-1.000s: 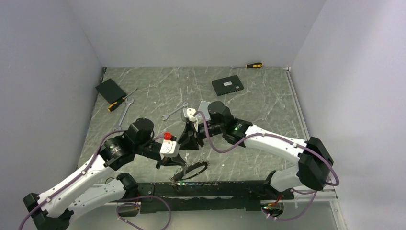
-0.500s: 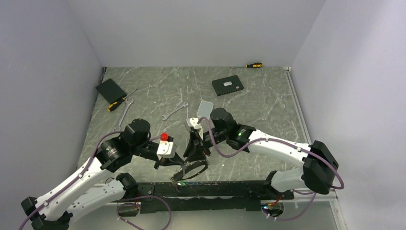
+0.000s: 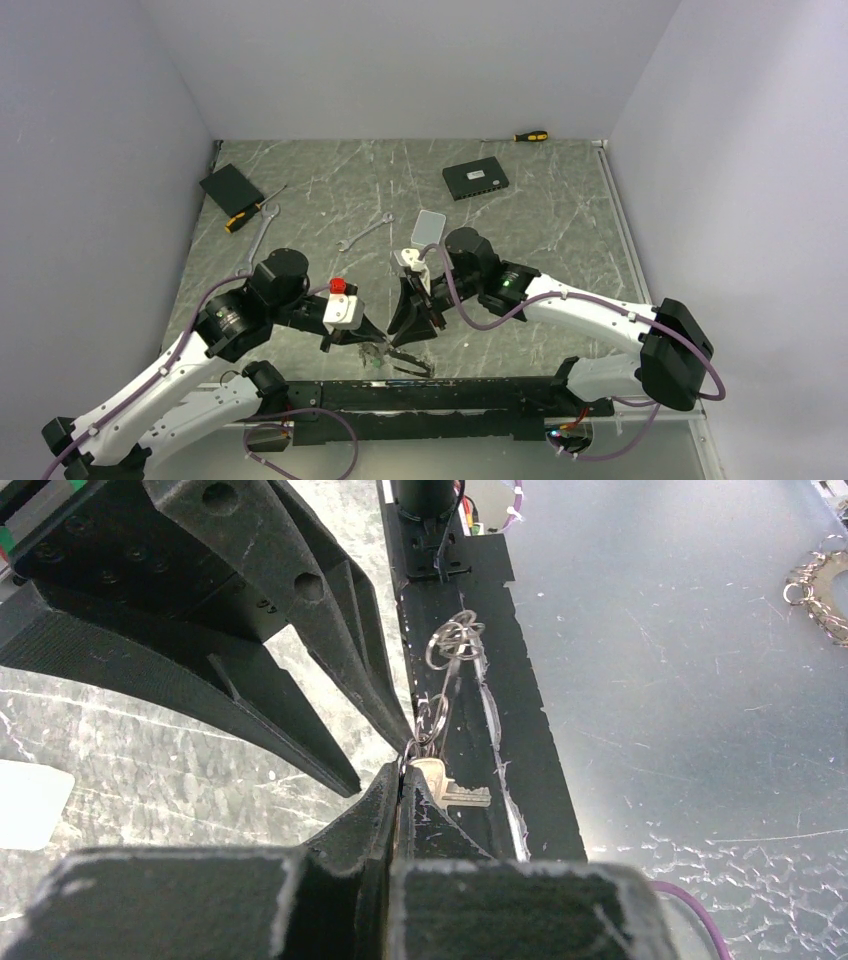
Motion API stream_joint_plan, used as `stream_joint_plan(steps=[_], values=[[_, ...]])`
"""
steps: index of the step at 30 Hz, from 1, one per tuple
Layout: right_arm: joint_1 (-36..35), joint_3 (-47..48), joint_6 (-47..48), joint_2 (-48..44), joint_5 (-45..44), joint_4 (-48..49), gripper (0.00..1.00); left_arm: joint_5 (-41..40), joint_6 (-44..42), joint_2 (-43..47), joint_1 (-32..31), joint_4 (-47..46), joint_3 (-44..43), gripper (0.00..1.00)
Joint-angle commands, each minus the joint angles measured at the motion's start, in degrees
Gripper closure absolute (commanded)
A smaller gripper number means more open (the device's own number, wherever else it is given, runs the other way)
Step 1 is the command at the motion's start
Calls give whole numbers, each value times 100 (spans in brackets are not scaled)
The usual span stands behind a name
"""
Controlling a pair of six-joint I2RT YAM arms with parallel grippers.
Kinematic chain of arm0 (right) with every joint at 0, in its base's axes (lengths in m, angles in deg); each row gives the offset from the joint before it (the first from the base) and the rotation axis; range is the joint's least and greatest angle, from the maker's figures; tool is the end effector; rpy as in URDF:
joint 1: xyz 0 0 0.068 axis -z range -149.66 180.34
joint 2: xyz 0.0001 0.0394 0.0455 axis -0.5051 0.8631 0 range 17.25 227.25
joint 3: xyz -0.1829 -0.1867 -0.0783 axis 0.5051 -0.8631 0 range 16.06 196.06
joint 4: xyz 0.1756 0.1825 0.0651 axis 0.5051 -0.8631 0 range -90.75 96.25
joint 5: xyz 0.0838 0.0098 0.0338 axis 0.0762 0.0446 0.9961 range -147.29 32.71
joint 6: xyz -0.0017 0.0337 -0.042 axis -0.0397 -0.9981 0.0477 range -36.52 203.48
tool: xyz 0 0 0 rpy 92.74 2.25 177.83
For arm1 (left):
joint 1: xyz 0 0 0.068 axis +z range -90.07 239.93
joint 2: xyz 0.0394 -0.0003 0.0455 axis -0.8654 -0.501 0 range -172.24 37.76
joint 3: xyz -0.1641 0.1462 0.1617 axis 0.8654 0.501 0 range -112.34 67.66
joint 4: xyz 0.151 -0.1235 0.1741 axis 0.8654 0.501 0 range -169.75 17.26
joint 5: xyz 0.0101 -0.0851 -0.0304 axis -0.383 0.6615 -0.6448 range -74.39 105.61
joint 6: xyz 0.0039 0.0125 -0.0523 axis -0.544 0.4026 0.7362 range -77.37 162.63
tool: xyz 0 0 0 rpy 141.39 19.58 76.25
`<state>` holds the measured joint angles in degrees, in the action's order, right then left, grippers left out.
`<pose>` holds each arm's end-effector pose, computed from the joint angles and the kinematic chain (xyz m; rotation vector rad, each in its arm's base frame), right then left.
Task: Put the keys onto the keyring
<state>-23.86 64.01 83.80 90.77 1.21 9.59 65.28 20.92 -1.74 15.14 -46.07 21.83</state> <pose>0.1377 0.2431 0.2801 -1.5625 1.4137 1.5846 0.0799 -0.1174 0.3235 1.5441 1.3430 -1.1332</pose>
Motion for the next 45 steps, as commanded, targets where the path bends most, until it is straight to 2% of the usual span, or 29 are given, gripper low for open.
stream_joint_plan(steps=[1, 6, 18, 31, 37, 42, 45], values=[[-24, -31, -224, -161, 427, 435, 63, 139, -17, 56, 39, -299, -8, 100], [-30, -2, -105, -263, 286, 338, 62, 230, -32, 50, 49, -302, -6, 100], [-30, -307, -840, 103, 241, 1648, 59, 379, 37, 221, 90, -449, 73, 100], [-68, -356, -1243, 319, 512, 2235, 57, 389, 27, 225, 126, -450, 69, 100], [-72, -391, -1232, 259, 860, 2147, 56, 394, 9, 250, 144, -462, 82, 100], [-72, -262, -792, 155, 1064, 1503, 57, 419, 30, 263, 150, -498, 91, 100], [-82, -260, -867, 199, 1111, 1591, 59, 420, 40, 251, 161, -518, 82, 100]])
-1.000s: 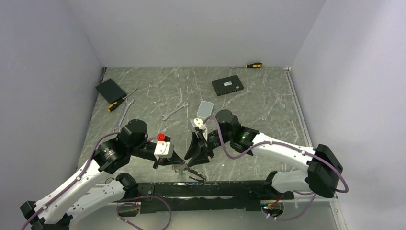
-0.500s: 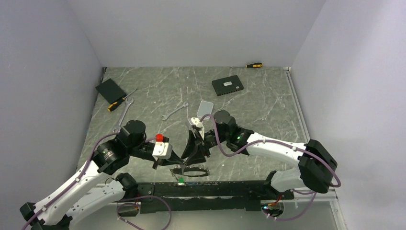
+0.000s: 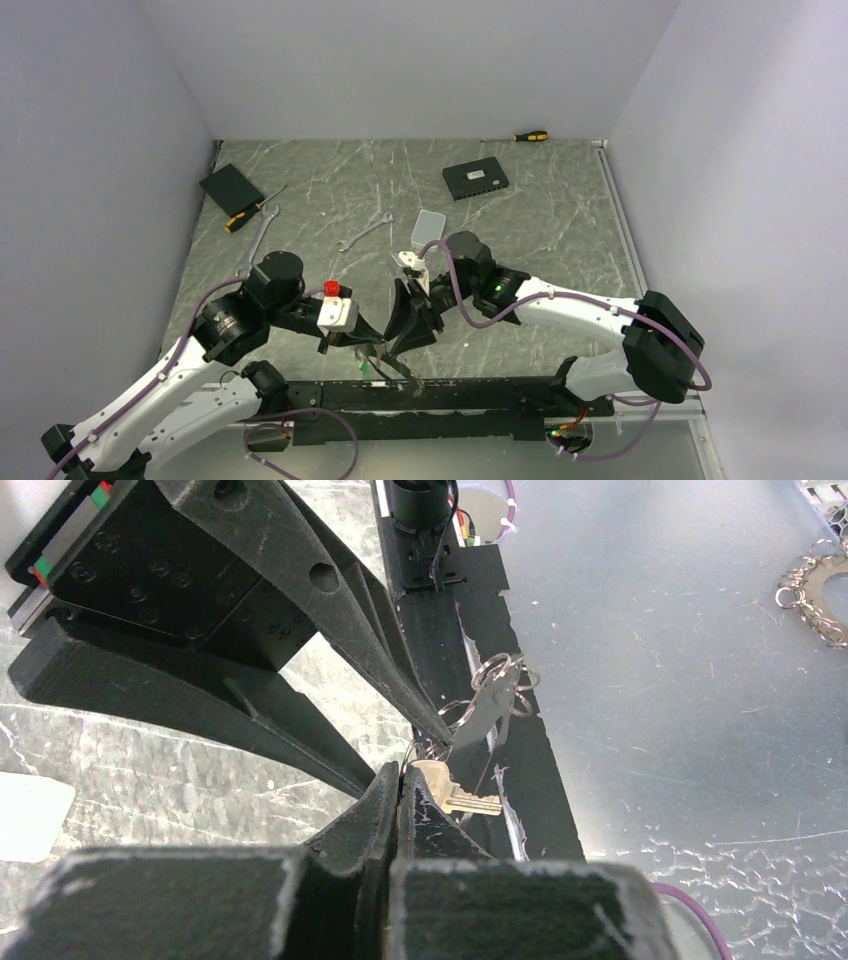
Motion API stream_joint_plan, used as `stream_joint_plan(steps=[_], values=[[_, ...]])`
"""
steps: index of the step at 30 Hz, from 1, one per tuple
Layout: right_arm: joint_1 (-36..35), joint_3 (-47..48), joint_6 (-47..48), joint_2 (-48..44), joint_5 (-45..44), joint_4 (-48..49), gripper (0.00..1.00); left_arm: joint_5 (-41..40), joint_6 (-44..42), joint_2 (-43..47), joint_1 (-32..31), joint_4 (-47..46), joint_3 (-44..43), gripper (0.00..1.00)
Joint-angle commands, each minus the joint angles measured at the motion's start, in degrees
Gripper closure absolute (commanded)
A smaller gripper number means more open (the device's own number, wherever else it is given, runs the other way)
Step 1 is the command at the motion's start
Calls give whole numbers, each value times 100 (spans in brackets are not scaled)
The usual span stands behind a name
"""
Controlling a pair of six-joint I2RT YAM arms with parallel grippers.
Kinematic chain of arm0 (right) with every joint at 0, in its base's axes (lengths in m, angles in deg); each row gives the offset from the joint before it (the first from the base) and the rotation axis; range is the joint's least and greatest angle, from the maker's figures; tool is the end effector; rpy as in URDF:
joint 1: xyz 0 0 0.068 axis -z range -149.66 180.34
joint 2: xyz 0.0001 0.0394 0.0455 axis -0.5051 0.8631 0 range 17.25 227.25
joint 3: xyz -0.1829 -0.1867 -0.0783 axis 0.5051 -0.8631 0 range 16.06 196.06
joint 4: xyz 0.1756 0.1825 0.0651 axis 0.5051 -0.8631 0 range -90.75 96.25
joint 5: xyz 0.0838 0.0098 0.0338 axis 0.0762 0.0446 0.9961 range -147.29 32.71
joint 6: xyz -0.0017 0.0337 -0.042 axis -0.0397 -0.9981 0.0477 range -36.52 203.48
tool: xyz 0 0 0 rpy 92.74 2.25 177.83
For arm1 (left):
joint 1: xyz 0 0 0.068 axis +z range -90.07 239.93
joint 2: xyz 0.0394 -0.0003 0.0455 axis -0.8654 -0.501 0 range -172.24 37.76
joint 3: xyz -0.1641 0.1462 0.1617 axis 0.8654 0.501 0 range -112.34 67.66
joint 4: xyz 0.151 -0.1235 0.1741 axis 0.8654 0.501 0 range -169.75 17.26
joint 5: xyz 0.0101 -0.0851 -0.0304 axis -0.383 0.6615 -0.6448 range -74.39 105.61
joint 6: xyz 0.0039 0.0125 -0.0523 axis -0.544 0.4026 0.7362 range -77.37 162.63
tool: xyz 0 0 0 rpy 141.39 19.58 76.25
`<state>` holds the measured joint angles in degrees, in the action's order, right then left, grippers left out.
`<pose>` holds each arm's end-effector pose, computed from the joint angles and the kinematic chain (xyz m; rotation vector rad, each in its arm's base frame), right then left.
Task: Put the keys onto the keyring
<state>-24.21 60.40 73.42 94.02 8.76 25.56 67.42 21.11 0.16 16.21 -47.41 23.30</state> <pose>0.1385 0.2508 0.2697 -1.5610 1.3320 1.7753 0.0774 -0.1126 0.3216 1.5346 1.3043 -1.1516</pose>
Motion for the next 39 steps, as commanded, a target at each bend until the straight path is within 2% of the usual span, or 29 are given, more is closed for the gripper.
stream_joint_plan(steps=[1, 4, 8, 17, 22, 29, 32, 39], values=[[-52, 100, 152, -106, 346, 12, 60, 213, 31, 60, 56, -384, -66, 100], [-65, 56, 116, -63, 274, 99, 64, 220, 54, 55, 62, -415, -65, 100], [-74, 6, 60, -48, 216, 205, 77, 239, 61, 53, 59, -437, -62, 100], [-73, -30, 83, -77, -24, 180, 83, 250, 78, 29, 75, -456, -71, 100], [-65, 40, 238, -110, -95, -175, 100, 213, 63, 42, 91, -428, -73, 100], [18, 221, 363, -268, -259, -708, 100, 104, 34, 121, 87, -356, -83, 100], [72, 144, 379, -517, -424, -668, 100, 76, 61, 128, 92, -393, -58, 100], [244, 225, 743, -912, -962, -1234, 100, 78, 52, 34, 90, -341, -69, 100]])
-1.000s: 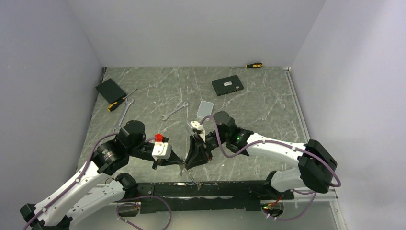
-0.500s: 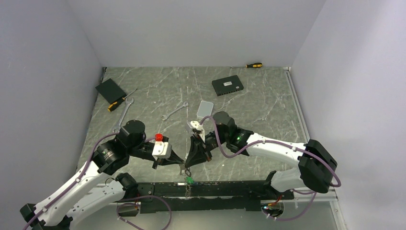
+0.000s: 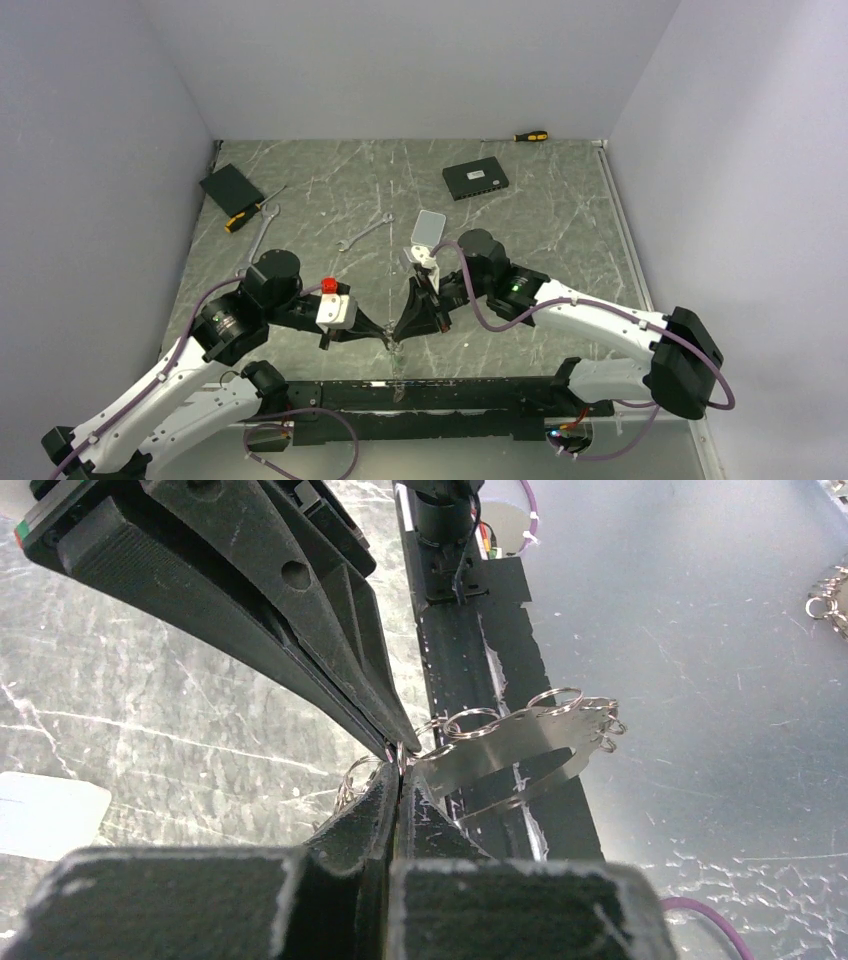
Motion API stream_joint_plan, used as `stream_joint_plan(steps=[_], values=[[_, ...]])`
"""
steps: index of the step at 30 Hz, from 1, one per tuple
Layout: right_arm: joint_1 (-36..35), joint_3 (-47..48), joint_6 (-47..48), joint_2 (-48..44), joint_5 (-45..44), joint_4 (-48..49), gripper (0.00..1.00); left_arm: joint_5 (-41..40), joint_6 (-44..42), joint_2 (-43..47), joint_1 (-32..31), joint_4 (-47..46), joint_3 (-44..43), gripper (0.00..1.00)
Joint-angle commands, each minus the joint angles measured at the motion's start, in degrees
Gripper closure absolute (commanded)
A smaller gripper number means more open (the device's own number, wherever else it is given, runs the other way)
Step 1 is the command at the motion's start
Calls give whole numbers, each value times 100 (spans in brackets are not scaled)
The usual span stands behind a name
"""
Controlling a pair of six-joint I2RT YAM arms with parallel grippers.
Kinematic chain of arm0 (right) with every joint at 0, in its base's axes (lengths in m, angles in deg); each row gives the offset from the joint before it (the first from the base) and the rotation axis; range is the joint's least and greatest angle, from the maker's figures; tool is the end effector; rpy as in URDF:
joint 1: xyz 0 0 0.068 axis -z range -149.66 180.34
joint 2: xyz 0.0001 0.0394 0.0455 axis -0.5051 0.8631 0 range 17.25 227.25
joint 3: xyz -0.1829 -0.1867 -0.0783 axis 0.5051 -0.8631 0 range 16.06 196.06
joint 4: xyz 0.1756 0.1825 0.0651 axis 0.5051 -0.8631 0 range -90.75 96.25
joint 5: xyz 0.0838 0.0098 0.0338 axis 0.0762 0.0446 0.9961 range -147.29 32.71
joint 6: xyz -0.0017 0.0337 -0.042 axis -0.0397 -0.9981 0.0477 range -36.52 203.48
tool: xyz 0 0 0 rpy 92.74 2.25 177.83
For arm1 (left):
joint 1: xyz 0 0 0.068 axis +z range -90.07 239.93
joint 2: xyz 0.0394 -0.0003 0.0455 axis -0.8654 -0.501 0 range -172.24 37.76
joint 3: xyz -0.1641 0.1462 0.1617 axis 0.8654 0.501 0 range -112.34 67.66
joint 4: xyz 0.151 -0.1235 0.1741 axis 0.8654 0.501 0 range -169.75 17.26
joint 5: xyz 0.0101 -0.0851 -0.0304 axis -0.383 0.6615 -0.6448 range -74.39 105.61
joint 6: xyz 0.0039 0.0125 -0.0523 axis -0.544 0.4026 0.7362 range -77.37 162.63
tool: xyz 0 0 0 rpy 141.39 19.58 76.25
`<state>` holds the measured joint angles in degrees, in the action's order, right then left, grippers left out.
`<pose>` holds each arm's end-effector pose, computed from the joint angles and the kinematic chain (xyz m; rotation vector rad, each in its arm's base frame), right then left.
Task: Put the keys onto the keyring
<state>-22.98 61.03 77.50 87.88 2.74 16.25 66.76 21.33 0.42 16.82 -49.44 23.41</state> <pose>0.1350 0.2331 0.2858 -1.5019 1.3851 1.6414 0.0794 -0.1121 0.3244 1.5112 1.2833 -1.1240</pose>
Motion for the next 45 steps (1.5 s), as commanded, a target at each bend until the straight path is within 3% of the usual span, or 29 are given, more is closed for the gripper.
stream_joint_plan(steps=[1, 8, 15, 21, 25, 28, 33, 38, 45], values=[[144, 150, 363, -349, -455, -343, 100, 122, 37, 11, 24, -143, -76, 100], [252, -15, 192, -734, -864, -117, 100, 136, -78, -48, 27, -240, 64, 99], [278, -167, 103, -1109, -1227, 55, 100, 111, -160, -238, 25, -232, 140, 88], [295, -206, 70, -1337, -1344, 101, 100, 15, -131, -471, 23, -253, 190, 66], [296, -209, 98, -1346, -1357, 60, 100, -63, -37, -427, 27, -321, 209, 43], [296, -234, 83, -1318, -1322, 72, 100, -163, 81, -295, 28, -479, 266, 34], [296, -222, 62, -1282, -1194, 108, 100, -475, 155, -35, 23, -660, 318, 34], [258, -161, 126, -1245, -1235, 55, 100, -461, 189, 62, 28, -790, 362, 40], [-18, -52, 426, -1294, -1862, -279, 100, -570, 401, 53, 24, -950, 320, 44]])
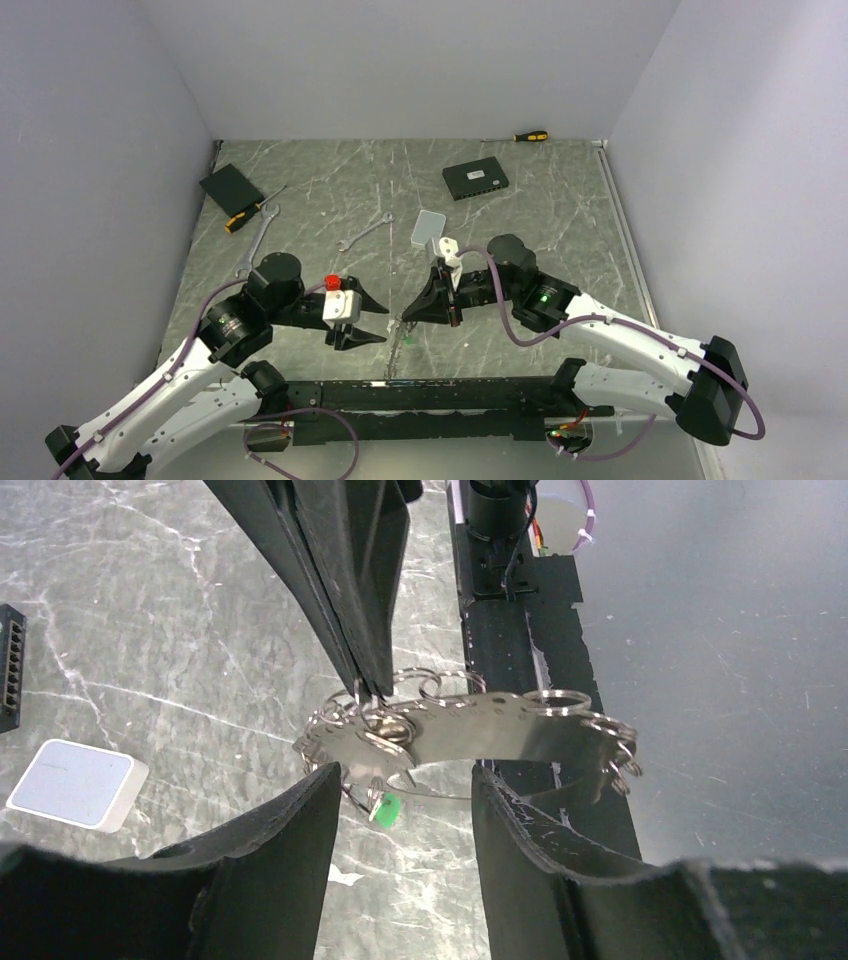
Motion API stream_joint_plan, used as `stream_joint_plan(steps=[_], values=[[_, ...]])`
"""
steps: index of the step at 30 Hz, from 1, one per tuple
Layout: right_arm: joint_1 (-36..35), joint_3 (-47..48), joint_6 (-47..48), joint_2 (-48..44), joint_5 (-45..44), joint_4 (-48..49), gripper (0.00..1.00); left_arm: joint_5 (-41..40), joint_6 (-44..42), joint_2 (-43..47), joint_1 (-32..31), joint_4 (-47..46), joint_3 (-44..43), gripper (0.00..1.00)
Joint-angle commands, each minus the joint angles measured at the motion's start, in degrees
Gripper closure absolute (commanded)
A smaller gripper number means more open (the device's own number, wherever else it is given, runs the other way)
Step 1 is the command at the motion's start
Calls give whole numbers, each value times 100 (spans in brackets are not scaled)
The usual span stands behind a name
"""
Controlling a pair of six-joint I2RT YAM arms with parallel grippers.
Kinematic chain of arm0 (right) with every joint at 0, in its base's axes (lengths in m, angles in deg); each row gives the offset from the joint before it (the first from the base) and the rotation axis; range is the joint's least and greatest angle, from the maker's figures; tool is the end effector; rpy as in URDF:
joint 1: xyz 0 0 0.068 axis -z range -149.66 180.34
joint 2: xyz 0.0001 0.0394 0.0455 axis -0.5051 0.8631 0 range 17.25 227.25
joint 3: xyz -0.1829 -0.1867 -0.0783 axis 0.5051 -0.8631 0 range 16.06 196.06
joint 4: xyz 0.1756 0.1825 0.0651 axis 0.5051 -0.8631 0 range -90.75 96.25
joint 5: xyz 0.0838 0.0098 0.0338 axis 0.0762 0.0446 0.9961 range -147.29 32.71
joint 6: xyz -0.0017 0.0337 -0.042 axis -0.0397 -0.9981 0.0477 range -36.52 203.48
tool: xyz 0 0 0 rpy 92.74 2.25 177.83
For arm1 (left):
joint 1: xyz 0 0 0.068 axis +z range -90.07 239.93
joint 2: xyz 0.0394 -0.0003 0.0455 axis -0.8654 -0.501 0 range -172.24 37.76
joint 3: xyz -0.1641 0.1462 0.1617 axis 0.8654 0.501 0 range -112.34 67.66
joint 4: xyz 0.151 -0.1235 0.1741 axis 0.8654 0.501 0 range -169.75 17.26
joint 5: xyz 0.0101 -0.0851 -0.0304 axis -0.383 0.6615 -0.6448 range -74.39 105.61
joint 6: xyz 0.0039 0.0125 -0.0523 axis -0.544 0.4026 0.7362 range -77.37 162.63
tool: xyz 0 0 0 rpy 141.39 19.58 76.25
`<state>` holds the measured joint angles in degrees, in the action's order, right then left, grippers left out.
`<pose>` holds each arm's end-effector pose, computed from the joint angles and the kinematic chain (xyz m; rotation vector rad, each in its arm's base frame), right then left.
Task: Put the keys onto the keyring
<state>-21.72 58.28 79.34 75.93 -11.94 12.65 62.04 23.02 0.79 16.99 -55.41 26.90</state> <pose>0.1227 0.1988 0.3099 -1.3087 1.3911 1.3759 0.0864 -0.1154 0.3138 1.4460 1.3095 -1.0477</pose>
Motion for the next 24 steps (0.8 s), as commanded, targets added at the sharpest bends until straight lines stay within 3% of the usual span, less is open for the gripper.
stream_joint_plan(steps=[1, 9, 15, 24], values=[[-173, 222, 292, -119, -481, 55, 100, -144, 259, 29, 9, -378, -29, 44], [-437, 182, 500, -189, -1501, -121, 100, -508, 340, 325, 6, -456, -32, 45], [-648, 203, 424, -97, -2603, -135, 100, -439, 872, 480, 15, -1000, 106, 43], [-797, 218, 274, -120, -3227, -112, 100, -636, 980, 373, 22, -932, 111, 37]])
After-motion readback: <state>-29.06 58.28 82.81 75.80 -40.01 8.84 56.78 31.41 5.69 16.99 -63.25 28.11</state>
